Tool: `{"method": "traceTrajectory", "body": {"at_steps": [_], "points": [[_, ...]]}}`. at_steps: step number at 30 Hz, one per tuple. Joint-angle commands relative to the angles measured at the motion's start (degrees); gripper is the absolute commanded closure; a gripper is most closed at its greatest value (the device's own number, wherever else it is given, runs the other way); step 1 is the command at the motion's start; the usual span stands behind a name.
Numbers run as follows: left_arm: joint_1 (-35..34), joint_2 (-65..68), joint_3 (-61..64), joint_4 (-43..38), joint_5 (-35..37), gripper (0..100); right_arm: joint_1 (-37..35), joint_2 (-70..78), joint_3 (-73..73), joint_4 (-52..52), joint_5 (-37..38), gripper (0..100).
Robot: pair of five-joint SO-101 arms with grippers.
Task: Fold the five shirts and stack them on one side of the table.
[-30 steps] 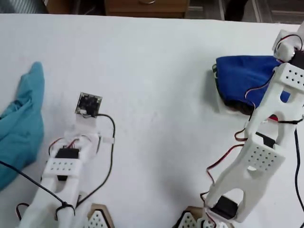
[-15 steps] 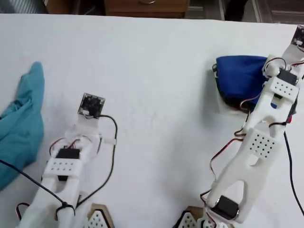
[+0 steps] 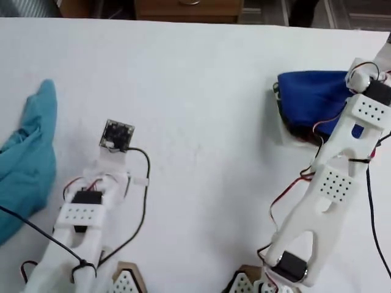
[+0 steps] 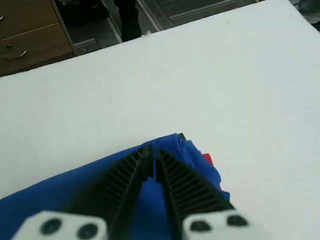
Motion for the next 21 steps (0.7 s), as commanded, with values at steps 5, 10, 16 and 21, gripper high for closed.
{"method": "traceTrajectory", "body": {"at_steps": [5, 10, 16, 21], "points": [[0.6, -1.2, 0.7, -3.3, -0.4, 97, -2.5, -11.4, -7.6, 21.8, -0.4, 97.8], [0.6, -1.2, 0.7, -3.2, -0.4, 97, -2.9, -17.5, -7.6, 34.7, -0.4, 97.8], [0.6, -1.3, 0.7, -3.0, -0.4, 97, -3.8, -27.9, -4.5, 35.5, 0.0, 97.8], [0.6, -1.3, 0.7, -3.0, -0.4, 97, -7.3, -41.1, 6.9, 35.5, 3.0, 97.8]]}}
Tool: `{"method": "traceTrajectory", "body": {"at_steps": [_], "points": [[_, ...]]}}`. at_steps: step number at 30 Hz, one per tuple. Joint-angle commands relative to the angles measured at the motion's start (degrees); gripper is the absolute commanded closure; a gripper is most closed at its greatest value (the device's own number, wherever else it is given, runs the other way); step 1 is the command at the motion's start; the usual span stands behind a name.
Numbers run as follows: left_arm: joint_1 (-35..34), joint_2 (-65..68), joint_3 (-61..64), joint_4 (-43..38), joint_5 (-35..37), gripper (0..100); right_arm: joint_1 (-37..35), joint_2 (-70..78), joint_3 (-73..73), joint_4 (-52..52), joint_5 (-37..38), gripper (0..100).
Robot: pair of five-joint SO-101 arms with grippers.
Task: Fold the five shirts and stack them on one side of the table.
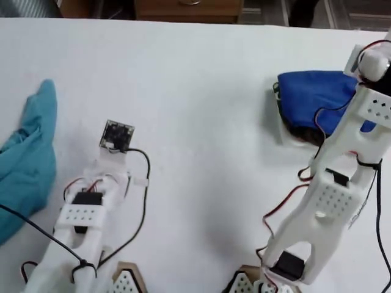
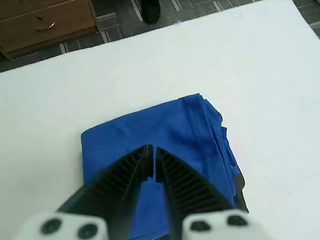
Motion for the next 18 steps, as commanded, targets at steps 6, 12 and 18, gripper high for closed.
{"method": "traceTrajectory", "body": {"at_steps": [6, 12, 18], "points": [[0.6, -1.3, -0.1, -0.7, -0.4, 97, -7.8, -31.9, 29.3, 1.5, 10.7, 97.8], [0.7, -1.3, -0.1, -0.7, -0.6, 97, -11.5, -48.6, 49.4, 1.4, 10.8, 97.8], [0.7, -1.3, -0.1, -0.7, -0.6, 97, -11.8, -59.6, 64.2, 1.4, 11.1, 97.8]]}}
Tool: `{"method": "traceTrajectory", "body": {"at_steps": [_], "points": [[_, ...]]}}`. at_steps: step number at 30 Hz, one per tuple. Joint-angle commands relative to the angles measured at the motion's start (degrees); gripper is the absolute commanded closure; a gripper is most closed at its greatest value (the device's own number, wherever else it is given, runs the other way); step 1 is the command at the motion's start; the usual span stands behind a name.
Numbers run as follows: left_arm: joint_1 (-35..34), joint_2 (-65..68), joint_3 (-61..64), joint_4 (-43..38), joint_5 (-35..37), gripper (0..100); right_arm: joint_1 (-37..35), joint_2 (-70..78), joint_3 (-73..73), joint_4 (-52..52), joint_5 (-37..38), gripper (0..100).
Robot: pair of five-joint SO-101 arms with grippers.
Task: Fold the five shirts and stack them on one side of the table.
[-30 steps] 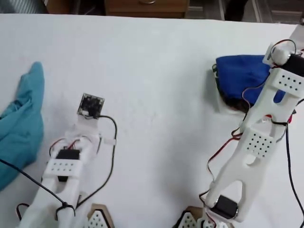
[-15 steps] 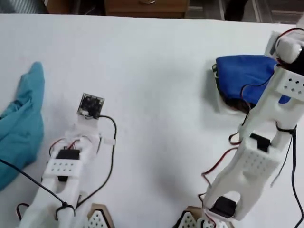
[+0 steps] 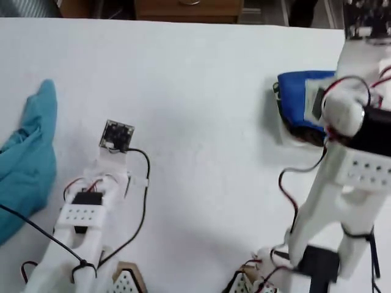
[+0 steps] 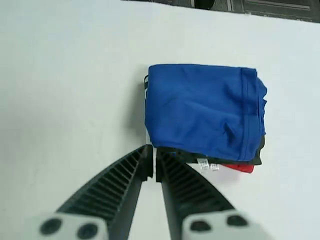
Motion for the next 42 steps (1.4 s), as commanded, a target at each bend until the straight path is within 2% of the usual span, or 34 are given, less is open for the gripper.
{"method": "traceTrajectory", "body": {"at_steps": [1, 6, 12, 19, 27, 33, 42], "points": [[0.7, -1.3, -0.1, -0.7, -0.6, 97, -0.6, -8.3, 7.7, 1.4, 0.6, 97.8], [0.3, -1.3, -0.1, -0.7, -0.4, 97, -4.7, -18.4, 24.3, 1.4, 0.7, 97.8], [0.3, -1.3, -0.1, -0.7, -0.4, 97, -13.6, -27.8, 43.5, 1.2, 0.7, 97.8], [0.4, -1.3, -0.1, -0.7, -0.5, 97, -14.6, -35.8, 52.6, -2.7, 0.7, 97.8], [0.6, -1.3, -0.1, -0.7, -0.5, 97, -14.5, -43.6, 68.9, -15.5, 9.7, 97.8], [0.4, -1.4, 0.0, -0.7, -0.5, 97, -9.9, -48.2, 85.3, -31.2, 14.6, 97.8], [0.3, -1.3, 0.0, -1.0, -0.4, 97, -9.2, -50.8, 108.0, -56.0, 14.1, 97.8]]}}
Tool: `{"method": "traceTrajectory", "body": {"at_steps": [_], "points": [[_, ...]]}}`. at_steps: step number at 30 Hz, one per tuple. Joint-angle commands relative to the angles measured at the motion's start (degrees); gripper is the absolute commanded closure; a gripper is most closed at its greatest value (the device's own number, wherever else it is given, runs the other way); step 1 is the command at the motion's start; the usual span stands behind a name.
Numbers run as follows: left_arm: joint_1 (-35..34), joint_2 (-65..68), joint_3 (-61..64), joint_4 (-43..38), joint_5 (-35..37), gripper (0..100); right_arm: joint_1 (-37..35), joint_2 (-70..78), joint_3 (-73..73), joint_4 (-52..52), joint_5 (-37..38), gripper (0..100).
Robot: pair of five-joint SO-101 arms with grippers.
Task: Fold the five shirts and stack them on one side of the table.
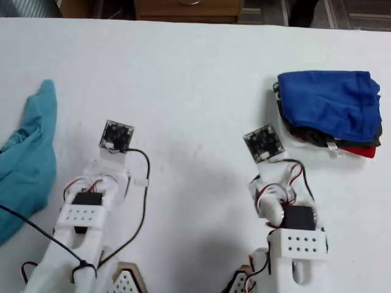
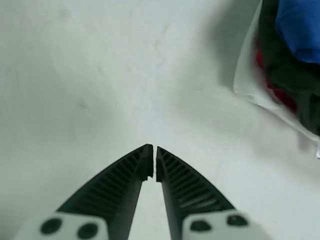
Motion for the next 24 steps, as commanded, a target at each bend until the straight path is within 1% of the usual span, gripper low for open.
{"method": "traceTrajectory", "body": {"at_steps": [1, 5, 8, 12, 21, 22, 24], "points": [[0.3, -1.1, -0.2, -1.1, -0.4, 97, 0.6, -1.3, 6.6, -11.6, -1.2, 97.8], [0.3, -1.1, -0.2, -1.1, -0.4, 97, -1.1, -0.9, 13.1, -22.1, -3.8, 97.8], [0.3, -1.1, -0.2, -1.1, -0.4, 97, -4.0, -1.4, 14.4, -22.9, -6.4, 97.8], [0.3, -1.1, -0.2, -1.1, -0.4, 97, -6.3, -1.1, 14.4, -23.1, -7.3, 97.8], [0.3, -1.1, -0.6, -0.6, -0.4, 97, -6.2, -0.9, 14.6, -23.0, -6.9, 97.8], [0.3, -1.1, -0.9, 0.0, -0.4, 97, -6.2, -0.9, 14.6, -23.0, -6.9, 97.8], [0.2, -1.1, -3.7, 5.5, -0.4, 97, -6.2, -0.9, 14.6, -22.7, -6.9, 97.8]]}}
